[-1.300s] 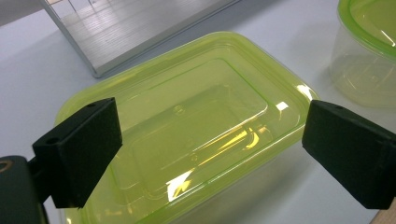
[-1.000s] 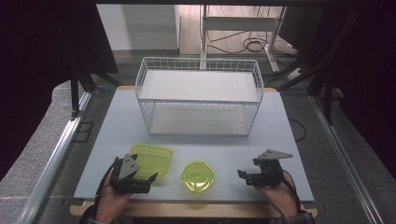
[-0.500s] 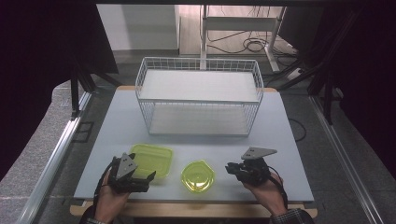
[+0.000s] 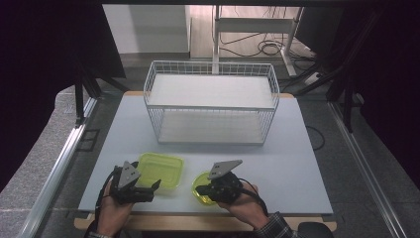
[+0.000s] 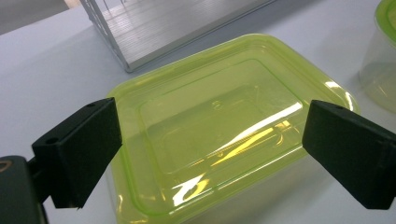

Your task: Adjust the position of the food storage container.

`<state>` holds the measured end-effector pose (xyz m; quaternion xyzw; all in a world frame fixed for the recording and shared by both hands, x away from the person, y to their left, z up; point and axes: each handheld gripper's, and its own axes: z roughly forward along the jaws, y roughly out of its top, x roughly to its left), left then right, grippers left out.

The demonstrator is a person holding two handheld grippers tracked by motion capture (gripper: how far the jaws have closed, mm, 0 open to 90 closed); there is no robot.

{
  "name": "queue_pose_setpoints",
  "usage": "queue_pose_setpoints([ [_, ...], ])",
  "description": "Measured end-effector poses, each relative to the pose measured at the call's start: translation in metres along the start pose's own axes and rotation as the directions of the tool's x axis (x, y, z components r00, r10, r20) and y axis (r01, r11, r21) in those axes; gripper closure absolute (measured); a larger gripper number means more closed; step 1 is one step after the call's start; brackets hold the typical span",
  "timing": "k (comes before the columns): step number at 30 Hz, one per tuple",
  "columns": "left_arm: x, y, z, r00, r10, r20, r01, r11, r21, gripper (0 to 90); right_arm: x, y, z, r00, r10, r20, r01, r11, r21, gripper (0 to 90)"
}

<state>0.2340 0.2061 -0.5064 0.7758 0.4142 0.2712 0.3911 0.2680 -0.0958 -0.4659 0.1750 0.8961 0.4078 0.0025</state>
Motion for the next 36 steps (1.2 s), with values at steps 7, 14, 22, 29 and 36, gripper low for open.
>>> queue_pose_setpoints([
  [7,0.002,0.000,-0.001,1.0000,0.000,-0.007,0.000,1.0000,0.003,4.6,0.014,0.003,0.026,0.9981,-0.037,-0.049,0.040,0.997,0.061,89.0],
  [14,0.003,-0.001,-0.002,0.9999,-0.007,-0.009,0.007,1.0000,0.001,4.7,0.006,-0.003,0.030,0.9997,-0.025,-0.004,0.025,0.996,0.090,89.1],
  [22,0.003,-0.001,-0.001,0.9999,-0.014,0.003,0.014,0.9999,-0.002,4.7,-0.026,-0.015,0.010,0.9939,0.056,0.095,-0.062,0.996,0.060,89.0],
  [29,0.002,-0.001,0.000,0.9998,-0.014,0.014,0.014,0.9999,-0.002,4.5,-0.057,-0.024,-0.008,0.9724,0.143,0.184,-0.150,0.988,0.021,89.0],
  [36,0.002,-0.001,0.000,0.9998,-0.015,0.016,0.015,0.9999,0.001,4.5,-0.083,-0.035,-0.029,0.9409,0.206,0.268,-0.209,0.978,-0.018,88.9],
])
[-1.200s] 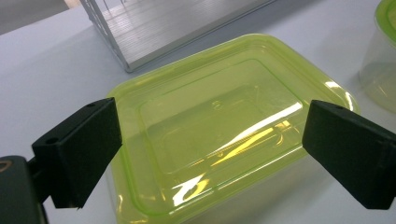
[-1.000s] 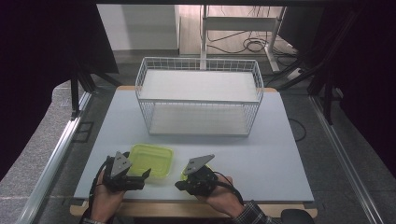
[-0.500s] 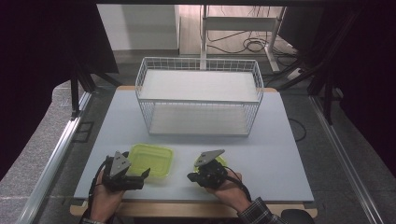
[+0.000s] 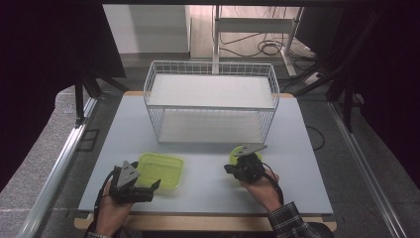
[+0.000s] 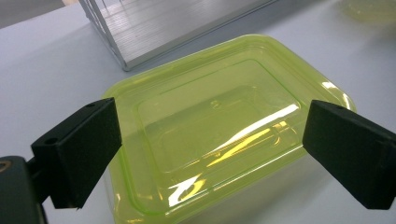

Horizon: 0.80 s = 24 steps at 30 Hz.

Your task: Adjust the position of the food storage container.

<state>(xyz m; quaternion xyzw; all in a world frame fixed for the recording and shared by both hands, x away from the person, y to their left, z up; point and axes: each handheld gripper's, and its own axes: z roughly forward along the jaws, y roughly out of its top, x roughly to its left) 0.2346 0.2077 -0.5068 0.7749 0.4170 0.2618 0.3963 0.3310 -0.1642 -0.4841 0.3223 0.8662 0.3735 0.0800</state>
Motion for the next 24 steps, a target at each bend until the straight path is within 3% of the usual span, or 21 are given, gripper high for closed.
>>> queue_pose_setpoints([
  [7,0.000,0.000,0.000,1.0000,0.000,-0.001,0.000,1.0000,0.002,4.5,-0.009,0.007,-0.006,0.9995,0.030,-0.008,-0.031,0.999,-0.034,88.4],
  [11,0.000,0.000,0.000,1.0000,0.001,-0.003,-0.001,1.0000,0.002,4.5,-0.009,0.022,0.003,0.9999,0.010,0.006,-0.010,0.999,-0.037,88.3],
  [13,0.000,0.000,0.000,1.0000,-0.001,-0.006,0.001,1.0000,0.003,4.5,-0.014,0.031,0.013,0.9992,0.006,0.039,-0.006,1.000,-0.013,88.3],
  [17,0.001,0.000,0.000,1.0000,-0.006,-0.007,0.006,1.0000,0.002,4.5,-0.020,0.033,0.021,0.9968,-0.008,0.080,0.006,1.000,0.026,88.7],
  [24,0.003,0.000,-0.001,0.9998,-0.014,-0.010,0.014,0.9999,0.002,4.5,-0.034,0.023,0.008,0.9923,0.034,0.119,-0.038,0.999,0.026,88.7],
])
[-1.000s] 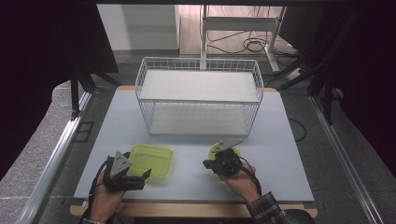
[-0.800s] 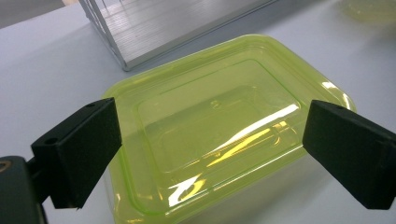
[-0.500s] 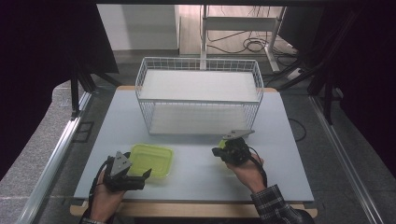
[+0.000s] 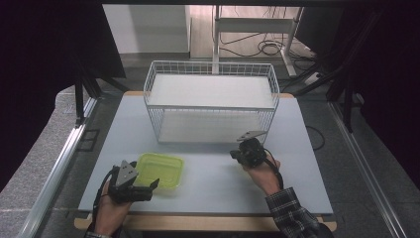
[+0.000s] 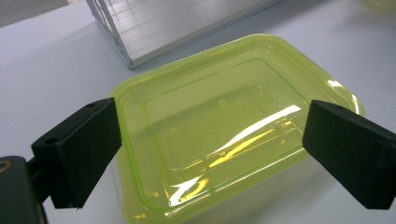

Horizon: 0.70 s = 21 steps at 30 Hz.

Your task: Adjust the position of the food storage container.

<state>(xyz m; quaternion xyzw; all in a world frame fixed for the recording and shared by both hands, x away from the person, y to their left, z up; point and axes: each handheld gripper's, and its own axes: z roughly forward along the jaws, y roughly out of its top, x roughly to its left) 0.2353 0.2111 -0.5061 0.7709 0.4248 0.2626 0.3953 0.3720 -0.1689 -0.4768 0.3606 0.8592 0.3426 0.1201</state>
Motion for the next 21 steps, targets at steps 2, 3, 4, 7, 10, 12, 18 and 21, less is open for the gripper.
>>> queue_pose_setpoints([
  [2,0.001,0.000,0.000,1.0000,-0.003,0.001,0.003,1.0000,0.003,4.5,-0.011,-0.008,-0.008,0.9995,0.029,0.010,-0.029,1.000,-0.009,88.7],
  [3,0.001,0.000,0.000,1.0000,-0.003,0.001,0.003,1.0000,0.003,4.5,-0.011,-0.008,-0.008,0.9995,0.029,0.010,-0.029,1.000,-0.009,88.7],
  [4,0.001,0.000,0.000,1.0000,-0.004,0.003,0.004,1.0000,0.007,4.5,-0.017,-0.014,-0.014,0.9986,0.048,0.022,-0.048,0.999,-0.011,88.7],
  [7,0.001,0.000,0.001,1.0000,-0.004,0.002,0.004,0.9998,0.021,4.1,-0.024,-0.021,-0.020,0.9974,0.064,0.033,-0.063,0.998,-0.014,88.7],
  [10,0.001,0.000,0.002,1.0000,-0.005,-0.008,0.005,0.9993,0.036,3.9,-0.038,-0.035,-0.034,0.9926,0.104,0.062,-0.103,0.994,-0.023,88.6],
  [12,0.002,0.001,0.001,0.9999,-0.001,-0.011,0.002,0.9992,0.039,3.9,-0.044,-0.041,-0.040,0.9888,0.128,0.077,-0.126,0.992,-0.027,88.7],
  [18,0.006,0.004,-0.004,0.9995,0.007,-0.030,-0.007,0.9997,0.021,16.4,-0.041,-0.046,-0.046,0.9881,0.138,0.067,-0.135,0.990,-0.050,87.3],
  [21,0.011,0.006,-0.008,0.9993,0.017,-0.032,-0.016,0.9998,0.016,37.7,-0.036,-0.045,-0.048,0.9920,0.112,0.059,-0.108,0.992,-0.059,86.8],
])
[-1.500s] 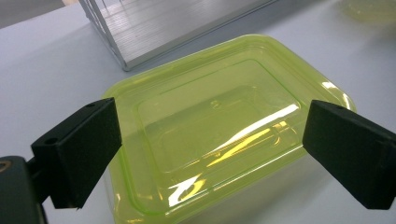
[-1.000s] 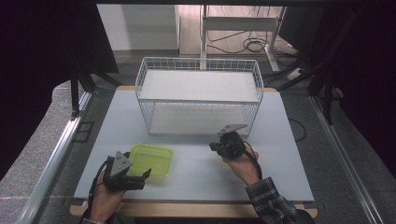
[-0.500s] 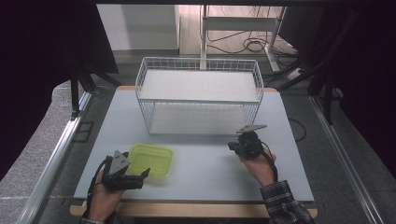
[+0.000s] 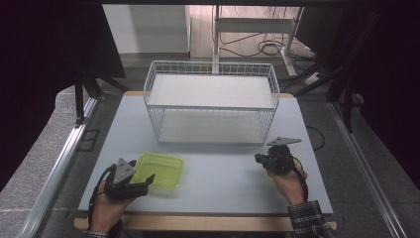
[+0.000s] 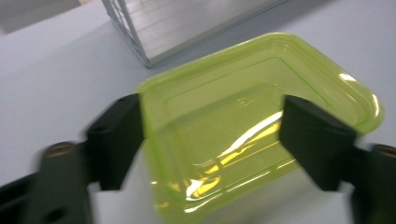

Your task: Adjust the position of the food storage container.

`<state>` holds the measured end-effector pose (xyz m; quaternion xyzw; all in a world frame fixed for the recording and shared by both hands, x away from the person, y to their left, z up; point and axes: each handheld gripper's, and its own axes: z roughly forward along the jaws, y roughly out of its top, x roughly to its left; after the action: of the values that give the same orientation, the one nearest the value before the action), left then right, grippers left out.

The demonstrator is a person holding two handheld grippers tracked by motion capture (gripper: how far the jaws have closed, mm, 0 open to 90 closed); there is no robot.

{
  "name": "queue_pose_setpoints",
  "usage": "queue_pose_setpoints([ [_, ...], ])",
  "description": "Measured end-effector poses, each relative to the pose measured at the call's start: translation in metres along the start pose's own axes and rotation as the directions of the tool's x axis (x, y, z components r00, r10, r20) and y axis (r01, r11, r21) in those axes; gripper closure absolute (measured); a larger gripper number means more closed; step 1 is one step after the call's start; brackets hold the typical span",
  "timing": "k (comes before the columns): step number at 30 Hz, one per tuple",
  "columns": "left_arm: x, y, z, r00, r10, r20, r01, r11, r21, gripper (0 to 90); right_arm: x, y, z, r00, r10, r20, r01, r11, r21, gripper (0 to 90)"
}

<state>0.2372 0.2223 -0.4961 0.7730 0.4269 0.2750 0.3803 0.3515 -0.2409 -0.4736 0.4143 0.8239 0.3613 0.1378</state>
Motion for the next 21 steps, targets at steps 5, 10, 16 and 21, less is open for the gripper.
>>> queue_pose_setpoints([
  [5,0.022,-0.002,-0.006,0.9976,-0.055,-0.041,0.055,0.9985,-0.004,65.3,0.010,-0.002,-0.005,0.9985,-0.043,-0.032,0.043,0.999,-0.015,87.5],
  [10,0.052,-0.014,-0.008,0.9908,-0.127,-0.047,0.127,0.9919,0.002,88.2,0.018,-0.005,-0.008,0.9926,-0.089,-0.083,0.086,0.996,-0.038,88.2],
  [16,0.081,-0.035,-0.003,0.9798,-0.178,-0.090,0.185,0.9800,0.073,90.0,0.027,-0.006,-0.009,0.9886,-0.096,-0.116,0.092,0.995,-0.042,88.6],
  [21,0.075,-0.040,0.021,0.9896,-0.144,-0.009,0.142,0.9681,0.206,90.0,0.035,-0.009,-0.008,0.9863,-0.097,-0.133,0.093,0.995,-0.034,88.5],
])
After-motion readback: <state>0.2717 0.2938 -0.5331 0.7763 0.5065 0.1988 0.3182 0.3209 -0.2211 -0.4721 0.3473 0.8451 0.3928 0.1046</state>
